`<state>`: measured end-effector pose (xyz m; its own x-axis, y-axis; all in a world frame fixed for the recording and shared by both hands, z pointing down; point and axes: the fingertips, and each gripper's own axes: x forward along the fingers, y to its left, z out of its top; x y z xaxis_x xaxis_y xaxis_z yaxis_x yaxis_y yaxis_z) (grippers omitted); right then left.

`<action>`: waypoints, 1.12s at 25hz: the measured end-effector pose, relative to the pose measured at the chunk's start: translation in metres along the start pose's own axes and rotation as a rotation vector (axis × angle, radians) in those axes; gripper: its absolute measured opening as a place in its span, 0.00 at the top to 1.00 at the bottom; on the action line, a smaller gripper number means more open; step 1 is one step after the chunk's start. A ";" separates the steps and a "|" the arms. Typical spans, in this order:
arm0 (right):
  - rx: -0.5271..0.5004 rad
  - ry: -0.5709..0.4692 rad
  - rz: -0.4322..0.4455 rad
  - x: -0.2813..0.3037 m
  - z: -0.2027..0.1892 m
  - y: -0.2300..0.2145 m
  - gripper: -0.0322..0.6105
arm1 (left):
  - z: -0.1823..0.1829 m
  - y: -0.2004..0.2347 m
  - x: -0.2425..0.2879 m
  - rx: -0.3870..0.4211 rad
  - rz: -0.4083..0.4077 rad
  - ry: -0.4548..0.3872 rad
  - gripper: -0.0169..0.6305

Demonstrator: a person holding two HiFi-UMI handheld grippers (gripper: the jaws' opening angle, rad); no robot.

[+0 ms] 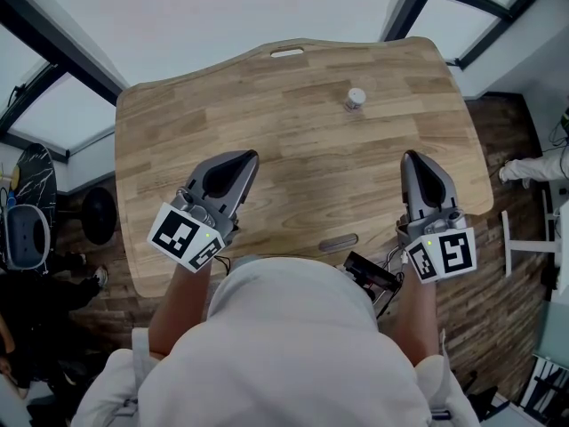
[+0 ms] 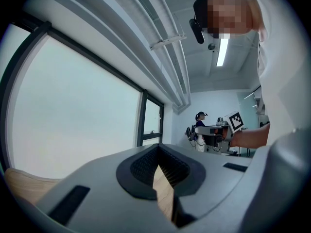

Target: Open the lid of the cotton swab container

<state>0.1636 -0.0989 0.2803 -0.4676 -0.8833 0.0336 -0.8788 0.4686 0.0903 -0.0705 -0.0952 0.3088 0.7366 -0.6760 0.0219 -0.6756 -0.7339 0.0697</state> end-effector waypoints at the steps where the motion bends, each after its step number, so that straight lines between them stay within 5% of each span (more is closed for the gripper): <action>1: 0.000 0.000 0.001 0.000 0.000 0.000 0.92 | 0.000 0.000 0.000 0.000 0.000 -0.001 0.95; 28: -0.004 0.003 -0.002 0.002 -0.002 -0.002 0.92 | 0.007 0.013 0.002 0.012 0.023 -0.009 0.95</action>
<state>0.1642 -0.1014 0.2825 -0.4656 -0.8842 0.0362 -0.8793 0.4669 0.0942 -0.0784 -0.1066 0.3030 0.7204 -0.6934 0.0146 -0.6929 -0.7187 0.0574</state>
